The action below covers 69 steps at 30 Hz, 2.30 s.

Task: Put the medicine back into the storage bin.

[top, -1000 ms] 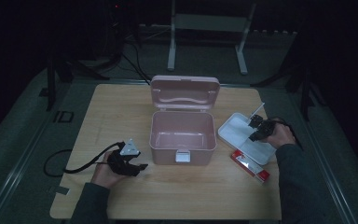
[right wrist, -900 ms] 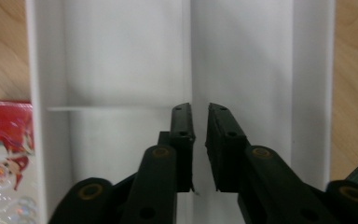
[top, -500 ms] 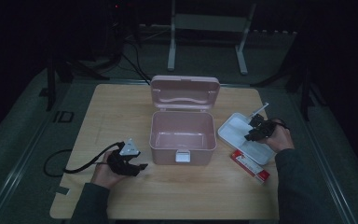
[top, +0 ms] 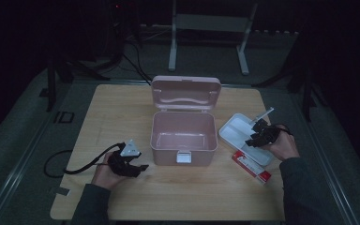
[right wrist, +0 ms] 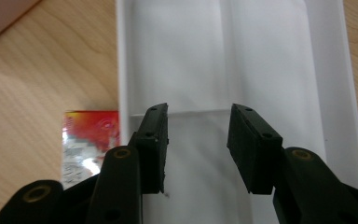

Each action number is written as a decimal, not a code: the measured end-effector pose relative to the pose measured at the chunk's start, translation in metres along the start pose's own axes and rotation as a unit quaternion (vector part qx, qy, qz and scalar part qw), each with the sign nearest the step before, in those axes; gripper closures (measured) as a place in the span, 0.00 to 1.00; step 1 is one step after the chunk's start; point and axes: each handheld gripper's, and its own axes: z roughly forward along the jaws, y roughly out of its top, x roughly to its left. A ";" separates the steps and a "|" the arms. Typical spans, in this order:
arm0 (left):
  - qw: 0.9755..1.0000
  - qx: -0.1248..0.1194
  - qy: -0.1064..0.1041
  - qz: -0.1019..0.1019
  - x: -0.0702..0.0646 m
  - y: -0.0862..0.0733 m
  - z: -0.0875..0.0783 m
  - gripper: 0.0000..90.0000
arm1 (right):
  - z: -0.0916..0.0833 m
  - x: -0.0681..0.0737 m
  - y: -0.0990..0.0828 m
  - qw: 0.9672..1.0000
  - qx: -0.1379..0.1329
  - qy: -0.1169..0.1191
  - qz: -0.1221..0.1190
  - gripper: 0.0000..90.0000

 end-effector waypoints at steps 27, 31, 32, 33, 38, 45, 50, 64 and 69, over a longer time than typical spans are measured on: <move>1.000 0.001 0.000 0.001 0.000 0.000 -0.001 0.46 | -0.010 0.045 -0.018 0.998 0.052 0.024 -0.022 0.56; 1.000 0.000 0.000 0.001 0.000 0.000 -0.001 0.46 | -0.010 0.051 -0.026 0.998 0.055 0.023 -0.023 0.56; 1.000 0.000 0.000 0.001 0.000 0.000 -0.001 0.46 | -0.009 0.053 -0.028 0.998 0.055 0.025 -0.025 0.56; 1.000 0.001 0.000 0.000 0.000 0.000 0.000 0.46 | -0.009 0.054 -0.030 0.998 0.056 0.026 -0.026 0.56; 1.000 0.001 0.000 0.001 0.000 0.000 -0.001 0.46 | -0.004 0.058 -0.037 0.998 0.055 0.031 -0.026 0.56; 1.000 0.000 0.001 0.001 0.000 0.000 -0.002 0.46 | -0.001 0.063 -0.039 0.998 0.052 0.026 -0.027 0.53; 1.000 -0.001 0.000 0.000 0.000 0.000 -0.002 0.46 | -0.002 0.069 -0.043 0.998 0.047 0.023 -0.033 0.56; 1.000 -0.001 0.001 0.000 0.000 -0.001 -0.002 0.46 | -0.009 0.074 -0.056 0.998 0.053 0.019 -0.029 0.51; 1.000 0.001 0.001 0.000 0.000 -0.001 -0.001 0.46 | -0.015 0.070 -0.072 0.998 0.055 0.013 -0.013 0.51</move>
